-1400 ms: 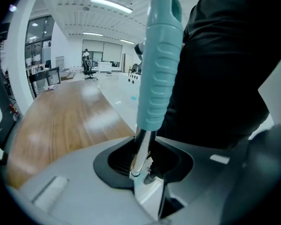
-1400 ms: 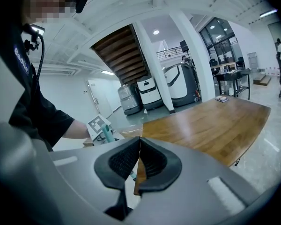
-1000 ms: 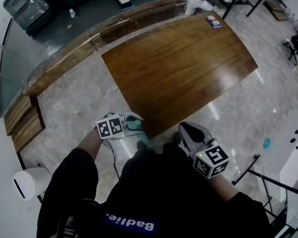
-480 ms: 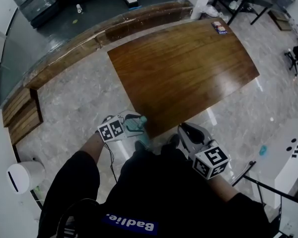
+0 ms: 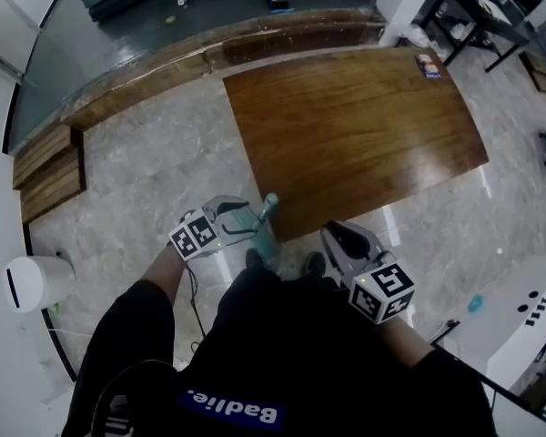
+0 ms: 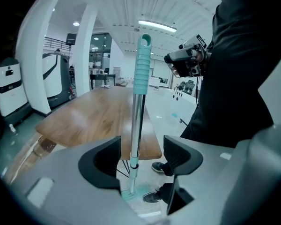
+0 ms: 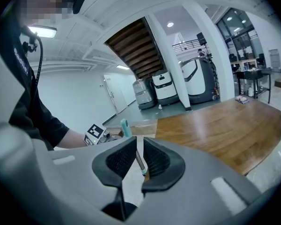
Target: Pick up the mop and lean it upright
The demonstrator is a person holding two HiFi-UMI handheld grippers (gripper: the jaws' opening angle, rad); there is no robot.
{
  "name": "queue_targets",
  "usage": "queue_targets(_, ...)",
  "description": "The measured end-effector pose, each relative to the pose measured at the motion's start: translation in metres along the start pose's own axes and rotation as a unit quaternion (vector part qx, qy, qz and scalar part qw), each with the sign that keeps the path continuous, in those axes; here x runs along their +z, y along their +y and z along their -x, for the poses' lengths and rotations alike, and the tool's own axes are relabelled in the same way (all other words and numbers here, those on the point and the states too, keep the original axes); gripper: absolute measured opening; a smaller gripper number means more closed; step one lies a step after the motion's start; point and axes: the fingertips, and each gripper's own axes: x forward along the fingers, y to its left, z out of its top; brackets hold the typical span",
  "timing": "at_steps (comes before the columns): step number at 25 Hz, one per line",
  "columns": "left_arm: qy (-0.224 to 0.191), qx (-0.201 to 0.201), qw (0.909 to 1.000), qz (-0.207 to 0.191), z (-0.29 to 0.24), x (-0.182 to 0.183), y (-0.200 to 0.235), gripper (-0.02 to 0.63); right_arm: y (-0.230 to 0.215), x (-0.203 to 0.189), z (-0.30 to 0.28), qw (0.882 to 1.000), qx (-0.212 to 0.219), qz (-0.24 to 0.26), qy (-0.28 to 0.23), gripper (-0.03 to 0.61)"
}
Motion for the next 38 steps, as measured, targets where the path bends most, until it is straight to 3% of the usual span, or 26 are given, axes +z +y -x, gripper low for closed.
queue_targets(7,-0.022,0.116,0.9908,0.066,0.004,0.013,-0.018,0.302,-0.021,-0.004,0.018,0.997,0.077,0.021,0.018,0.052)
queue_targets(14,-0.058,0.236,0.9621,0.123,0.009,0.032,-0.033,0.301,-0.031,-0.023,0.038,0.988,0.143,0.032,0.037,0.052)
queue_targets(25,-0.09,0.308,0.938,0.13,0.035,0.061,-0.066,0.291,-0.004,-0.037,0.042,0.976,0.208,0.042,0.051,0.051)
queue_targets(30,-0.154,0.359,0.9097,0.142,0.064,0.09,-0.083,0.285,0.006,-0.036,0.044,0.978,0.2,0.048,0.04,0.051)
queue_targets(35,-0.211,0.381,0.8846,0.168,0.093,0.109,-0.112,0.257,0.021,-0.037,0.054,0.982,0.18,0.049,0.022,0.051)
queue_targets(38,-0.267,0.394,0.862,0.176,0.109,0.121,-0.133,0.228,0.029,-0.04,0.064,0.986,0.155,0.052,0.006,0.049)
